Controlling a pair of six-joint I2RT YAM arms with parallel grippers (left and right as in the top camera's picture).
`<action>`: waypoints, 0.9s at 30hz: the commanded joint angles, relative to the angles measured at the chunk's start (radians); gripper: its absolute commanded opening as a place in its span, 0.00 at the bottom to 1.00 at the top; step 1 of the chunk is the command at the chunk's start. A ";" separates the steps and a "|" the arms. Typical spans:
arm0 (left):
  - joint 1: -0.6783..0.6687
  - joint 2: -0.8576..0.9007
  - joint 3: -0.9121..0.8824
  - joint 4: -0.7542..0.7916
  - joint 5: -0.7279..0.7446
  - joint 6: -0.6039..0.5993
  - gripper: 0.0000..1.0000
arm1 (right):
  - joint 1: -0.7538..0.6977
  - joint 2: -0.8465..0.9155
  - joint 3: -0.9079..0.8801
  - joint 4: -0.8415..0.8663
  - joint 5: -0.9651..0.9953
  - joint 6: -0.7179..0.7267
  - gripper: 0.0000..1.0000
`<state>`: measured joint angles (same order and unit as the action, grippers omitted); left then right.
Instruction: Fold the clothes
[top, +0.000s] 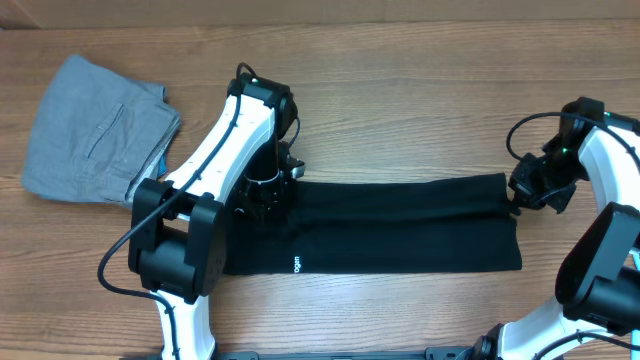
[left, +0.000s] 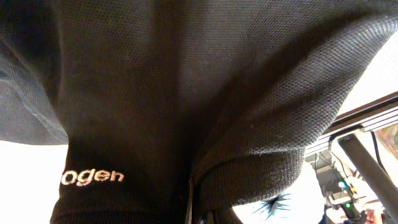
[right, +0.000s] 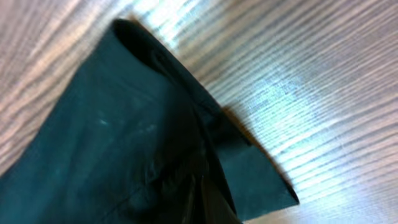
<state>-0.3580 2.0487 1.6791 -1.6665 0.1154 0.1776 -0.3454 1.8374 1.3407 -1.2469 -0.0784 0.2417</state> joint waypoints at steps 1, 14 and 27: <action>0.004 -0.022 -0.018 0.008 -0.019 -0.022 0.06 | -0.003 -0.018 -0.006 -0.014 0.022 -0.002 0.04; 0.004 -0.022 -0.018 0.009 -0.018 -0.022 0.08 | -0.003 -0.018 -0.006 -0.092 0.074 -0.002 0.04; 0.005 -0.022 -0.018 -0.016 -0.011 -0.029 0.32 | -0.003 -0.018 -0.006 -0.094 0.077 -0.002 0.31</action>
<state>-0.3580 2.0491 1.6684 -1.6794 0.1078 0.1555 -0.3454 1.8374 1.3384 -1.3437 -0.0139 0.2367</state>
